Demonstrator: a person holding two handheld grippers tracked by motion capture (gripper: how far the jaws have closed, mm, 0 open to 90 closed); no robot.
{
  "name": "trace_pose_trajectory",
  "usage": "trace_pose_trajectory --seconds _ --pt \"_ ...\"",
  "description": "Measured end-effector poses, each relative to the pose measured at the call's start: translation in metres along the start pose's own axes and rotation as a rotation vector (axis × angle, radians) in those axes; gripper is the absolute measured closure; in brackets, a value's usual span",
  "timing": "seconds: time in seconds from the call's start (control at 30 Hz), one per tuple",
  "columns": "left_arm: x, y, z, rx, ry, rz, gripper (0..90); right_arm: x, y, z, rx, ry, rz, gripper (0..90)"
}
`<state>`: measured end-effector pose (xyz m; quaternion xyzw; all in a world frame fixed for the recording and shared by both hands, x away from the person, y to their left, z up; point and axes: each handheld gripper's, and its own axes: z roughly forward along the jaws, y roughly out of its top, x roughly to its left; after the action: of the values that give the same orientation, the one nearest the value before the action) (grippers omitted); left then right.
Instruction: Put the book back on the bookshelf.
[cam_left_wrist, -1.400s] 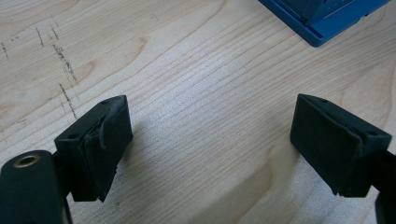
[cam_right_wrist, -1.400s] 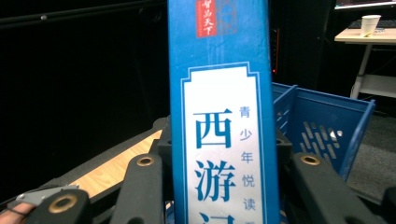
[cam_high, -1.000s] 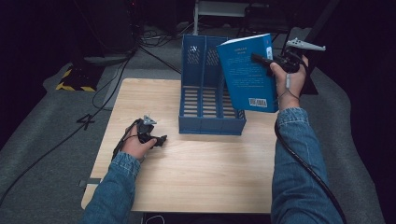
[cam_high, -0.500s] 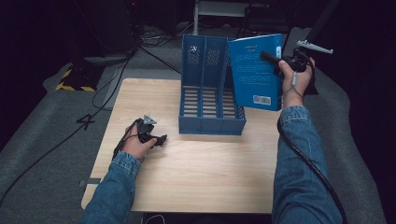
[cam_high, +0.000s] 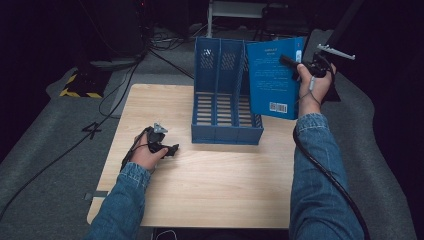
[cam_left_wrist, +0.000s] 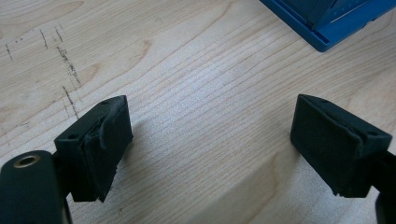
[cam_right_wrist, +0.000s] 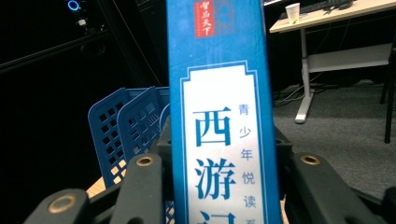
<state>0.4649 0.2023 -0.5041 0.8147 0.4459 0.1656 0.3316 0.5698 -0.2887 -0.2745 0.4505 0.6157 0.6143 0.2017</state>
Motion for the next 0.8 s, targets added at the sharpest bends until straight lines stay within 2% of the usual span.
trace_pose_trajectory --seconds 0.23,0.3,0.33,0.4,0.5,0.6,0.8 --pt "0.0 0.0 0.0 0.001 0.003 0.002 13.2 -0.002 -0.002 -0.003 -0.015 -0.009 0.022 61.9" --pt "0.0 0.0 0.0 0.001 0.004 0.001 13.2 0.008 -0.002 0.0 -0.009 -0.036 0.011 61.8" --pt "0.0 0.0 0.0 0.002 0.006 0.002 13.2 0.008 -0.002 0.0 -0.009 -0.036 0.011 61.8" --pt "0.0 0.0 0.0 0.002 0.006 0.001 13.1 0.021 -0.001 0.005 0.005 -0.08 -0.003 61.8" --pt "0.0 0.0 0.0 0.003 0.006 0.002 13.1 0.034 0.0 0.012 0.019 -0.106 -0.025 61.8" --pt "0.0 0.0 0.0 0.003 0.006 0.002 13.2 0.041 0.001 0.016 0.035 -0.097 -0.035 61.8" --pt "0.0 0.0 0.0 0.002 0.006 0.001 13.1 0.055 0.001 0.023 0.011 -0.038 0.01 61.8"
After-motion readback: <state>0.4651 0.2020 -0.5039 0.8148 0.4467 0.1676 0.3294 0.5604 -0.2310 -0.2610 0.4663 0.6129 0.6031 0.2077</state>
